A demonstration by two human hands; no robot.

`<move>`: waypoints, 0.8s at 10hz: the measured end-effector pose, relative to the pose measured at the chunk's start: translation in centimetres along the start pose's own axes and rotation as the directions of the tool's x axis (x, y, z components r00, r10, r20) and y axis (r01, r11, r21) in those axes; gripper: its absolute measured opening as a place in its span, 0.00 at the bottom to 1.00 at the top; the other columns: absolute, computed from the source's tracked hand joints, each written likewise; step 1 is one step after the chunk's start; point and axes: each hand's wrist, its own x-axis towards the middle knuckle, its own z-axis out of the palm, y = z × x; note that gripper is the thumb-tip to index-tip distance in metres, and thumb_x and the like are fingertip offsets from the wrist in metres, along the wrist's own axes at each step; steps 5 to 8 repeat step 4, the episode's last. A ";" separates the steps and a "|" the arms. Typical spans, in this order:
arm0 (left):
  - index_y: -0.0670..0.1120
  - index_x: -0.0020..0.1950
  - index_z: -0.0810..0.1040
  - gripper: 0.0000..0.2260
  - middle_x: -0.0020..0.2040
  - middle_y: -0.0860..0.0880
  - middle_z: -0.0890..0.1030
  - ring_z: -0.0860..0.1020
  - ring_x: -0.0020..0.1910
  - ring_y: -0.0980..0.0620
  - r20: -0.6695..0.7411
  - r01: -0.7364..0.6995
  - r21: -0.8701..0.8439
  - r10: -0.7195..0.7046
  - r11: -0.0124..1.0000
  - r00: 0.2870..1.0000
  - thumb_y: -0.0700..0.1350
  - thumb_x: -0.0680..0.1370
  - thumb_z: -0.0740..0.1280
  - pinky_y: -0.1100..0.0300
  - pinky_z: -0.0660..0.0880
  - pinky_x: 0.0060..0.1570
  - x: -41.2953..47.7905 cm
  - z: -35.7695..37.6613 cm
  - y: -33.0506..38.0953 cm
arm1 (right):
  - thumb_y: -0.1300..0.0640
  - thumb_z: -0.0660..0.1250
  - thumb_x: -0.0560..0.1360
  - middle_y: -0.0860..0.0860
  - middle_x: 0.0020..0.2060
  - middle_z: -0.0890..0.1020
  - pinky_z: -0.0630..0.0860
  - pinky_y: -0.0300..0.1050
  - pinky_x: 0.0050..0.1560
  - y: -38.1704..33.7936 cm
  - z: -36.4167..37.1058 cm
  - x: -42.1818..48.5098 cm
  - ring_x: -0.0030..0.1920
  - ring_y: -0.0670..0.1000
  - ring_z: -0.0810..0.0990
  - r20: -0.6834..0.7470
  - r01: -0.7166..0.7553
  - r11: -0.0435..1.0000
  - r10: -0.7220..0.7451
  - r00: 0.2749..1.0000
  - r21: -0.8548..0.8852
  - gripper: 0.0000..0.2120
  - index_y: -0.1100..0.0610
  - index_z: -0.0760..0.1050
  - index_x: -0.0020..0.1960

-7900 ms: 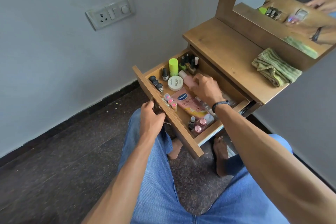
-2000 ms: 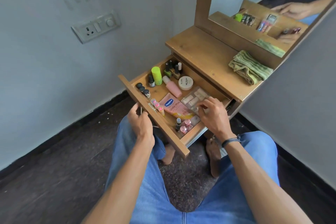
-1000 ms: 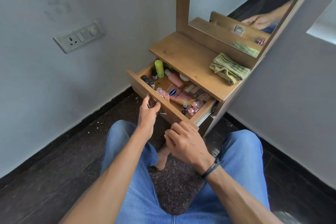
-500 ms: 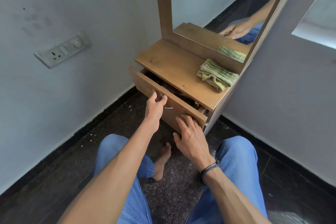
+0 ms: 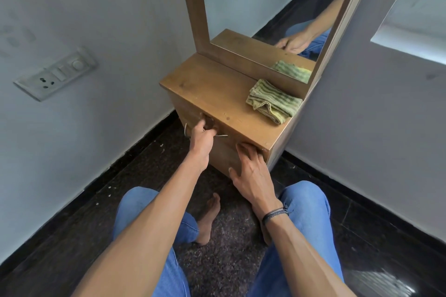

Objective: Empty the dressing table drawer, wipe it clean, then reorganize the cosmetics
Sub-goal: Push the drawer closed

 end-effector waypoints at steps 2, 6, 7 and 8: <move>0.51 0.80 0.63 0.27 0.78 0.50 0.66 0.64 0.77 0.47 0.017 -0.037 0.032 0.036 0.999 0.999 0.39 0.82 0.64 0.47 0.60 0.77 -3.7 -0.5 1.7 | 0.47 0.68 0.78 0.52 0.73 0.68 0.71 0.50 0.69 -1.2 -1.4 -0.6 0.67 0.56 0.71 0.030 0.020 1.000 -0.019 0.999 -0.014 0.29 0.52 0.66 0.77; 0.50 0.81 0.62 0.27 0.79 0.49 0.66 0.66 0.76 0.51 -0.010 -0.109 0.001 0.109 0.994 0.994 0.36 0.83 0.62 0.53 0.62 0.75 -6.3 -3.1 3.7 | 0.49 0.67 0.80 0.48 0.67 0.71 0.77 0.46 0.62 -4.4 -5.9 -0.7 0.65 0.51 0.73 -0.060 0.197 0.980 -0.198 0.978 -0.011 0.23 0.52 0.72 0.74; 0.50 0.81 0.62 0.27 0.79 0.49 0.66 0.66 0.76 0.51 -0.010 -0.109 0.001 0.109 0.994 0.994 0.36 0.83 0.62 0.53 0.62 0.75 -6.3 -3.1 3.7 | 0.49 0.67 0.80 0.48 0.67 0.71 0.77 0.46 0.62 -4.4 -5.9 -0.7 0.65 0.51 0.73 -0.060 0.197 0.980 -0.198 0.978 -0.011 0.23 0.52 0.72 0.74; 0.50 0.81 0.62 0.27 0.79 0.49 0.66 0.66 0.76 0.51 -0.010 -0.109 0.001 0.109 0.994 0.994 0.36 0.83 0.62 0.53 0.62 0.75 -6.3 -3.1 3.7 | 0.49 0.67 0.80 0.48 0.67 0.71 0.77 0.46 0.62 -4.4 -5.9 -0.7 0.65 0.51 0.73 -0.060 0.197 0.980 -0.198 0.978 -0.011 0.23 0.52 0.72 0.74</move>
